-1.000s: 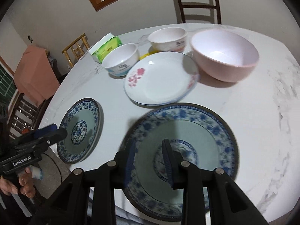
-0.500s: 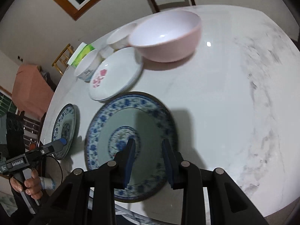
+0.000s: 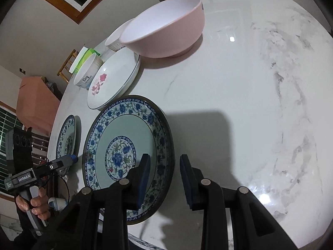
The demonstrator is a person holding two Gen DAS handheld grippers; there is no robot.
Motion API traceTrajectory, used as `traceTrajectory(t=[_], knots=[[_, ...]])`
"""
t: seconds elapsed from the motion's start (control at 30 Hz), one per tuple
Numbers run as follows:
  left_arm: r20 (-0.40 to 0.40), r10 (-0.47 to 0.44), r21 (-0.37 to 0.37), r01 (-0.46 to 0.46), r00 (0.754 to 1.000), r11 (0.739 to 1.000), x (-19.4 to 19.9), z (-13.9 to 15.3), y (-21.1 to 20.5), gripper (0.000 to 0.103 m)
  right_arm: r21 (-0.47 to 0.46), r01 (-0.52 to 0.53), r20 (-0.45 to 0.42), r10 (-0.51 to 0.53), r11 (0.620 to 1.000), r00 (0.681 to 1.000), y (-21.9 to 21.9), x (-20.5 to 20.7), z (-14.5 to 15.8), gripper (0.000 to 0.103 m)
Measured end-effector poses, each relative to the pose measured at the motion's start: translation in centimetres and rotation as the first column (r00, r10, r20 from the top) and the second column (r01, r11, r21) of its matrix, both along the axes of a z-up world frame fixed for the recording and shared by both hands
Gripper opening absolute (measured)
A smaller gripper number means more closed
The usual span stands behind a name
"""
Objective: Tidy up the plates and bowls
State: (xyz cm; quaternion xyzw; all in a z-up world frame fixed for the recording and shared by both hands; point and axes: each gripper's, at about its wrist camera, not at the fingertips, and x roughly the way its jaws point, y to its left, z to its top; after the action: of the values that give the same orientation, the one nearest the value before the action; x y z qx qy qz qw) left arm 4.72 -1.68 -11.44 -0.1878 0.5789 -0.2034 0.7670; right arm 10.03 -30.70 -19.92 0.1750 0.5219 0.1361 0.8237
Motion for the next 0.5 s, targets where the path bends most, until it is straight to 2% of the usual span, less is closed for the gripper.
traceTrajectory(t=[0.2,0.5], knots=[[-0.015,0.001,0.003,-0.001,1.0,1.0,0.3,-0.5,-0.2,0.052,0.017,-0.014,-0.003,0.014,1.0,1.0,-0.1,0.3,-0.7,0.03],[-0.014,-0.013,0.007,0.013,1.0,1.0,0.6,-1.1,-0.4,0.049,0.026,-0.033,-0.005,0.033,0.999,0.999,0.0,0.6,-1.3,0.026]])
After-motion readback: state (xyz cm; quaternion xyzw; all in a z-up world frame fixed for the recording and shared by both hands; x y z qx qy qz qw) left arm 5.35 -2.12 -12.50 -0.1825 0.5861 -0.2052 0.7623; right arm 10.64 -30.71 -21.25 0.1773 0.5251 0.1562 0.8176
